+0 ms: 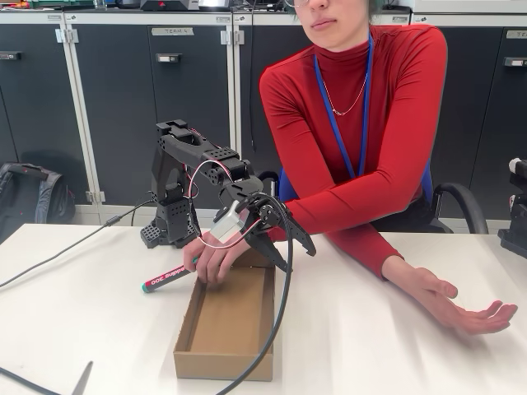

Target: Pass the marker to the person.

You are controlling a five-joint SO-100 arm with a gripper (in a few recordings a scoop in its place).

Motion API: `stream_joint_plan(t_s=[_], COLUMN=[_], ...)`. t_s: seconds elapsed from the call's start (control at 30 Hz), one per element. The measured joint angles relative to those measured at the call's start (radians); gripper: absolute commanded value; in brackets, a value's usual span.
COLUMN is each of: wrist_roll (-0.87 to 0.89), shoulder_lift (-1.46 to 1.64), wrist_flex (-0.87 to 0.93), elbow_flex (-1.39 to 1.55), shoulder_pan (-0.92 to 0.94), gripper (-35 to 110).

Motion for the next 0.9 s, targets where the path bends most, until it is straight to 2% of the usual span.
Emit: stream_joint_plan(t_s=[0.9], wrist_roll=[0.006], shoulder_lift=[0.028], wrist_flex=[-0.006], elbow_flex=[0.0], shoulder_pan=[0.0], gripper=[30])
